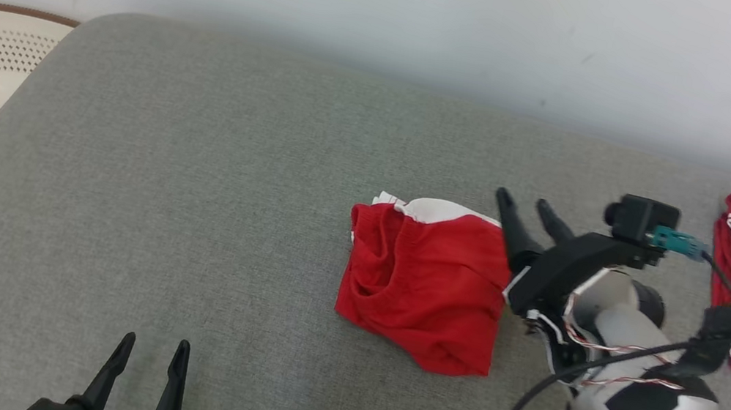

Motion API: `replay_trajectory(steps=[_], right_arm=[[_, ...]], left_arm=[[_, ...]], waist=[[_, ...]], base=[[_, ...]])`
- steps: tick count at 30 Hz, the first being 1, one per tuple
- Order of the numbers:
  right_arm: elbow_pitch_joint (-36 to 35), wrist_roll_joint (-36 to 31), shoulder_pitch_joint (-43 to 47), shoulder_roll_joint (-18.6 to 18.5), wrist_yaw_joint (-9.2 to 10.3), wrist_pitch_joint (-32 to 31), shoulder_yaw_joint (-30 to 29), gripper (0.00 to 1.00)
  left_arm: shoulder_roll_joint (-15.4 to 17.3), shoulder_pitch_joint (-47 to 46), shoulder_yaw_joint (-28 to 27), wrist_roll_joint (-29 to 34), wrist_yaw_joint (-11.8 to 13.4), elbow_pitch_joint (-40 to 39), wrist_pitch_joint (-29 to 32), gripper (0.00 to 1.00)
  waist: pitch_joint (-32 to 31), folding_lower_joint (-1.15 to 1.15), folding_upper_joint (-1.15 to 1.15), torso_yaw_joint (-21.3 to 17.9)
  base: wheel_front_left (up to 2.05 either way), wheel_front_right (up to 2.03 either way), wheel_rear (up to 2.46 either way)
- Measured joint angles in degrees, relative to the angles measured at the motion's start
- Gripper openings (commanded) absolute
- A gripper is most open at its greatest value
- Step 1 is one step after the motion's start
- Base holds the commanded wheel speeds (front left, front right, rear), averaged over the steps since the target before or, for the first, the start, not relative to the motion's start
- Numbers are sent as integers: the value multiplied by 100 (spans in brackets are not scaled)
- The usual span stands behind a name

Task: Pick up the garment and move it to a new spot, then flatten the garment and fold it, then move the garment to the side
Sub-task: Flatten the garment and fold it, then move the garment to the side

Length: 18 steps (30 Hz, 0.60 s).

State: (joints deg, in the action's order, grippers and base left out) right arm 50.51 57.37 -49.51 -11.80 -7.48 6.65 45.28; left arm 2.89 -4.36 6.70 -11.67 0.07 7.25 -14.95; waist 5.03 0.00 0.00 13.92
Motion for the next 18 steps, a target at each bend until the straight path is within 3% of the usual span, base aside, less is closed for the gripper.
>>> replay_trajectory(steps=[8, 18], right_arm=[[149, -104, 187, -333, 0, 88, 35, 100], [504, -143, 322, -153, 0, -393, 254, 100]], left_arm=[[0, 133, -87, 70, 4, -114, 1, 100], [-1, 99, -14, 40, 3, -130, 0, 100]], waist=[[-42, 0, 0, -178], [90, 0, 0, -169]], base=[[0, 0, 0], [0, 0, 0]])
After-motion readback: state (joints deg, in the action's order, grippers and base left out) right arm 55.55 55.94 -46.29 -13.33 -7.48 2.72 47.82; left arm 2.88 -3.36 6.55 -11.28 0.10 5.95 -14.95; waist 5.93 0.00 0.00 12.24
